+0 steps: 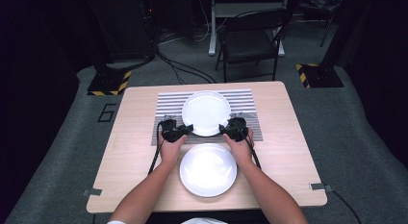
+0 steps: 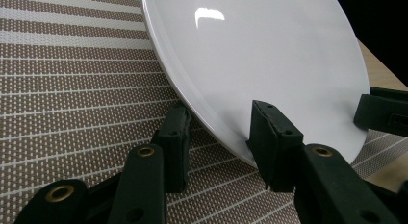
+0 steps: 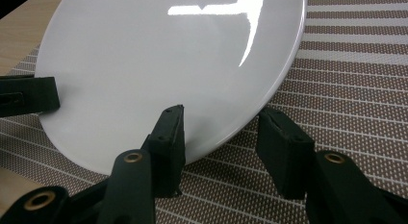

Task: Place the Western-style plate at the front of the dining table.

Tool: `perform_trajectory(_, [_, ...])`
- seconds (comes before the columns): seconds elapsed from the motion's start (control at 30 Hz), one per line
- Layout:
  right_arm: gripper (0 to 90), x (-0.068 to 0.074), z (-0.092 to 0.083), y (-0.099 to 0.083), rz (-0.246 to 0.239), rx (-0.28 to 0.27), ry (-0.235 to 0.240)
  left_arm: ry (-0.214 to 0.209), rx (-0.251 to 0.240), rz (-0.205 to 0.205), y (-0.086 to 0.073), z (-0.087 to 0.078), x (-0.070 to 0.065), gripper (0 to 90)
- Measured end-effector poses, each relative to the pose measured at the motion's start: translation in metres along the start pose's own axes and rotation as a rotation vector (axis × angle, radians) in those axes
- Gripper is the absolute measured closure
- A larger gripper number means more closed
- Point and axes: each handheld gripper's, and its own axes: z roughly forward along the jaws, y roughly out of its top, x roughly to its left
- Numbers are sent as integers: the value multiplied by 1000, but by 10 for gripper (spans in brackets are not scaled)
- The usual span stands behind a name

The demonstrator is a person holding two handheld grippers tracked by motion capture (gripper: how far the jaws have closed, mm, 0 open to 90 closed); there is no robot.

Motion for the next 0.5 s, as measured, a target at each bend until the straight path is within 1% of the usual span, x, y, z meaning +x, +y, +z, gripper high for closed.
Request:
perform_trajectory(0.07, [526,0,1,0,1,1,-1,3,5,-3,0,1,1,594])
perform_trajectory(0.13, [526,0,2,0,6,6,2,4,8,3,0,1,2,594])
perform_trajectory(0.17, [526,-1,3,-1,7,5,5,5,7,-3,0,2,2,594])
perform_trajectory(0.27, [526,0,5,-1,16,13,8,10,8,-4,0,2,3,593])
perform_trajectory(0.33, [526,0,5,-1,9,11,6,15,8,0,0,2,4,594])
perform_trajectory(0.5, [526,1,8,-1,5,12,11,24,7,-6,0,3,5,594])
